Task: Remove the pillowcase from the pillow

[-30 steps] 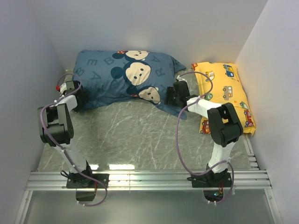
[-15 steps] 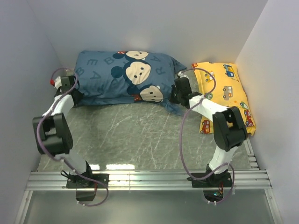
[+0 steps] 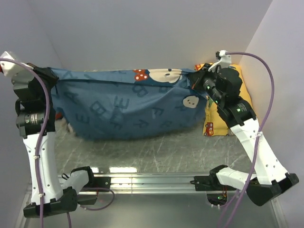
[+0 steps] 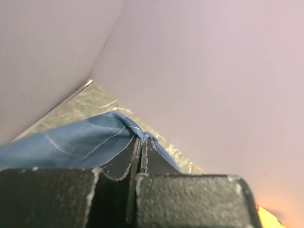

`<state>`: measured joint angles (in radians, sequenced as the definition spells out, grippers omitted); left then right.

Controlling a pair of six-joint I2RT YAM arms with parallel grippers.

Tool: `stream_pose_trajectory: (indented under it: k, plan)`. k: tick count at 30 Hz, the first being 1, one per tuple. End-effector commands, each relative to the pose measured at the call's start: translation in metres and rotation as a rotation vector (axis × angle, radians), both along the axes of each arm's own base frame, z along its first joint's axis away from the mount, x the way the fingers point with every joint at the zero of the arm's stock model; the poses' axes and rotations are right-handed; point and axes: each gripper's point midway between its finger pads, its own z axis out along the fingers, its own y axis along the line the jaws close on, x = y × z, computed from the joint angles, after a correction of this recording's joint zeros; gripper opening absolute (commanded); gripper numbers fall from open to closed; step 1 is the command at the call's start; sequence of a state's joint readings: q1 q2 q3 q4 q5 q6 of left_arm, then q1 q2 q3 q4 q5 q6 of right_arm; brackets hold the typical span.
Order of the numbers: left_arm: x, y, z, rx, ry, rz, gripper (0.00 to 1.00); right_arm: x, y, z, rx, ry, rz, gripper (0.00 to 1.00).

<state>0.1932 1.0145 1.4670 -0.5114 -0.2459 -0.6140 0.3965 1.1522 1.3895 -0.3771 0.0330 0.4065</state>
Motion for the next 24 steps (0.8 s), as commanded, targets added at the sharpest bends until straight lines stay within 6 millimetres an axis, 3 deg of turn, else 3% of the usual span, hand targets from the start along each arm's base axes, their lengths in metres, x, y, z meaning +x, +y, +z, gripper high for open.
stream_pose_trajectory:
  k: [1,4,6,8,10,13,14,18,21,22,24]
  plan:
    - [0.029,0.009,-0.007,0.025,0.060,-0.006,0.00,0.015,-0.009,-0.008,-0.029,0.021,-0.068,0.00]
    - [0.072,0.003,-0.046,-0.026,0.131,-0.078,0.01,0.039,0.001,-0.059,-0.055,0.128,-0.073,0.00]
    - [0.104,-0.009,-0.088,-0.082,0.225,-0.175,0.01,0.059,0.003,-0.104,-0.096,0.228,-0.093,0.00]
    - [0.124,-0.020,-0.131,-0.127,0.321,-0.230,0.00,0.072,0.002,-0.135,-0.124,0.302,-0.111,0.00]
    - [0.132,-0.028,-0.159,-0.142,0.354,-0.260,0.00,0.087,0.005,-0.173,-0.152,0.390,-0.108,0.05]
    - [0.135,-0.032,-0.178,-0.160,0.369,-0.281,0.00,0.098,0.015,-0.184,-0.146,0.427,-0.072,0.27]
    - [0.136,-0.033,-0.180,-0.158,0.371,-0.289,0.01,0.102,0.017,-0.175,-0.137,0.409,-0.071,0.40]
    - [0.134,-0.034,-0.171,-0.129,0.371,-0.306,0.01,0.102,0.018,-0.134,-0.106,0.343,-0.075,0.60]
    - [0.129,-0.032,-0.154,-0.100,0.342,-0.300,0.16,0.094,0.020,-0.114,-0.111,0.301,-0.078,0.66]
    - [0.128,-0.033,-0.148,-0.094,0.333,-0.303,0.30,0.089,0.016,-0.103,-0.105,0.277,-0.090,0.67]
    - [0.123,-0.037,-0.136,-0.087,0.306,-0.321,0.43,0.079,0.011,-0.091,-0.094,0.248,-0.106,0.71]
